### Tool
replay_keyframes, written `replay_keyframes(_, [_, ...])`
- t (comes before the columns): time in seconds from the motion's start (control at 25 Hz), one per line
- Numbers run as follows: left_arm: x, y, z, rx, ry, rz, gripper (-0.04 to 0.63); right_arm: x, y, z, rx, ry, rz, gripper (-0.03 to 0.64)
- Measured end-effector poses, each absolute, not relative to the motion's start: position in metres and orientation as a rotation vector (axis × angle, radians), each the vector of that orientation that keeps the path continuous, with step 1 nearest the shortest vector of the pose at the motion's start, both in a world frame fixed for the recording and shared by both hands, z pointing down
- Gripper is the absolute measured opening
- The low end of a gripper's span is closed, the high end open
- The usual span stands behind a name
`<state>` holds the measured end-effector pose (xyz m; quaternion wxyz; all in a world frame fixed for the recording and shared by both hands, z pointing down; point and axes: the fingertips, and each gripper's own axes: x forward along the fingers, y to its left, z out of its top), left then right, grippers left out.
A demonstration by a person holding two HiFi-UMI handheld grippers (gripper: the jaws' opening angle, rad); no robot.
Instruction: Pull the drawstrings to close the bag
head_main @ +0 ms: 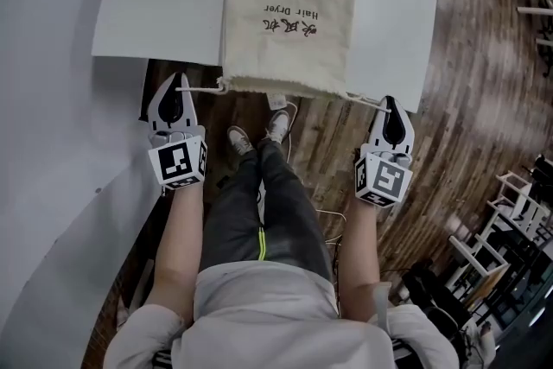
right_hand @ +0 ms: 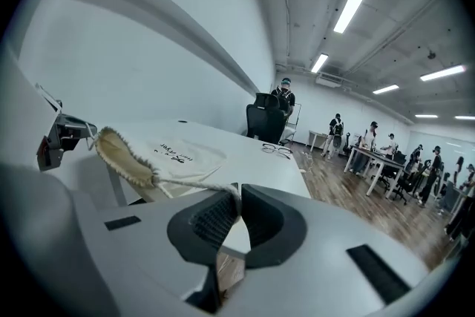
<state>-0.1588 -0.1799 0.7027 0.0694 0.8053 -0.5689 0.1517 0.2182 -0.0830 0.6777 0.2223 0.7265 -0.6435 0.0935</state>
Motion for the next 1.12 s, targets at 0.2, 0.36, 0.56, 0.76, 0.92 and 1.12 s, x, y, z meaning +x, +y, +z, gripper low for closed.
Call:
replay_keyframes(0.2, [-0.158, -0.173, 0.666, 2.451, -1.732, 0.450, 0.017, 0.225, -0.083, 0.650, 1.928, -1.767, 0.185, 0.041])
replay_keyframes(0.36, [-0.170, -0.185, 0.637, 2.444, -1.775, 0.441, 0.017, 0.240, -0.096, 0.619, 1.932, -1.753, 0.121, 0.041])
replay_keyframes(0.56, [-0.175, -0.196, 0.588, 2.467, -1.799, 0.391, 0.017, 0.254, -0.107, 0.573, 1.943, -1.763, 0.003, 0.041])
replay_keyframes(0.76, [-0.171, -0.187, 0.526, 2.522, -1.795, 0.334, 0.017, 0.258, -0.101, 0.511, 1.997, -1.801, -0.077, 0.041])
replay_keyframes(0.92, [-0.164, -0.191, 0.484, 2.606, -1.815, 0.352, 0.017, 0.268, -0.103, 0.471, 2.022, -1.807, -0.156, 0.041])
replay_keyframes(1.12, [-0.167, -0.187, 0.448, 2.632, -1.869, 0.328, 0.017, 0.273, -0.099, 0.443, 2.049, -1.823, -0.206, 0.041])
